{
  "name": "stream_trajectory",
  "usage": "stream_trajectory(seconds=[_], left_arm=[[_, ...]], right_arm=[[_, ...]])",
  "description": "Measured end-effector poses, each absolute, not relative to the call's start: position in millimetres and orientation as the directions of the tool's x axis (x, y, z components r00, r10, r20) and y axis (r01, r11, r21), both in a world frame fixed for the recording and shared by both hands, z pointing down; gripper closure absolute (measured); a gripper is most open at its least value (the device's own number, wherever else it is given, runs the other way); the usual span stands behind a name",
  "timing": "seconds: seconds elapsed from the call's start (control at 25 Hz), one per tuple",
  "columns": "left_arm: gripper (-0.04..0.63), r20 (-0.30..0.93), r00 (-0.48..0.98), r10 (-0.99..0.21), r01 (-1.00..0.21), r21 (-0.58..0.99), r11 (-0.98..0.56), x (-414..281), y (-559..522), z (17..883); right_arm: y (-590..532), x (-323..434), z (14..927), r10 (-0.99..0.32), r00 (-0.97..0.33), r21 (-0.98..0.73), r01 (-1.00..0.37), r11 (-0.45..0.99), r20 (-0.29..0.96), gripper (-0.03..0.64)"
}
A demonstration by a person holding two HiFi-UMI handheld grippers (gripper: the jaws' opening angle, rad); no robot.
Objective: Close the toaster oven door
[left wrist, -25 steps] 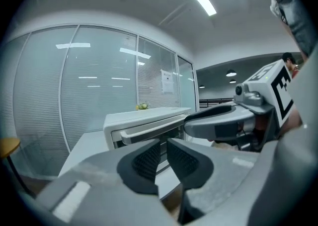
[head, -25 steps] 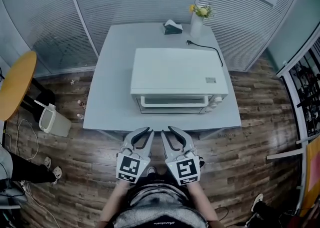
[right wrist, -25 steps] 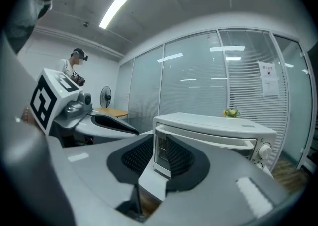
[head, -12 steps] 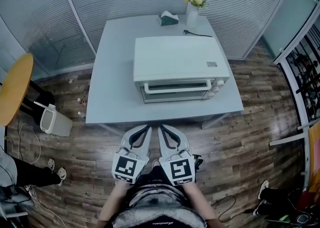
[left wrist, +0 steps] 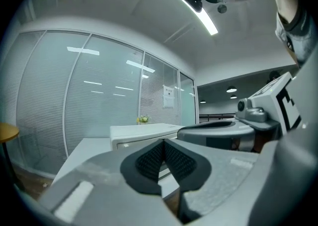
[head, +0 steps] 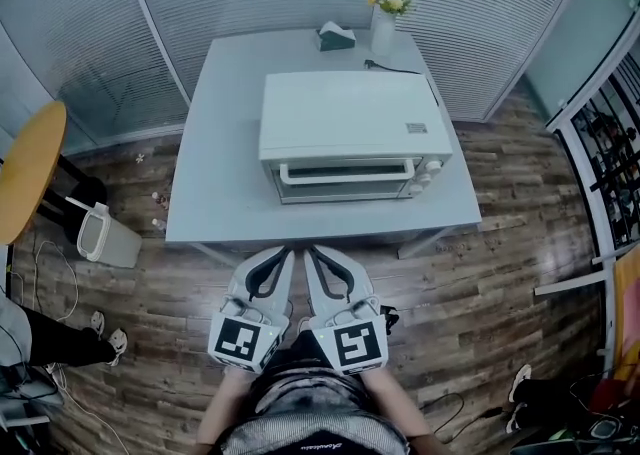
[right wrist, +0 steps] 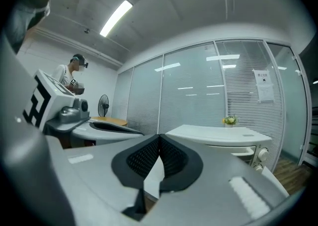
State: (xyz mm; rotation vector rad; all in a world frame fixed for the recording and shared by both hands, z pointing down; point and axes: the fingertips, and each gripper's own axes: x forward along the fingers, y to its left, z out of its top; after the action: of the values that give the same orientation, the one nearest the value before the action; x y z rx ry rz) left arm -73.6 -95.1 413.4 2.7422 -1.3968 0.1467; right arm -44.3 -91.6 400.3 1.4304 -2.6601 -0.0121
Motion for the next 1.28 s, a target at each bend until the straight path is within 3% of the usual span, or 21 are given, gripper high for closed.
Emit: stream_trajectory(seconds=[1.28], left_arm=[[0.591,0.106,0.515,-0.851,-0.857,0.035,-0.514,11,-100,393]], right_arm=[[-97,39,380,-0.800,-0.589,0.027,-0.803,0.595,0.116,0.615]])
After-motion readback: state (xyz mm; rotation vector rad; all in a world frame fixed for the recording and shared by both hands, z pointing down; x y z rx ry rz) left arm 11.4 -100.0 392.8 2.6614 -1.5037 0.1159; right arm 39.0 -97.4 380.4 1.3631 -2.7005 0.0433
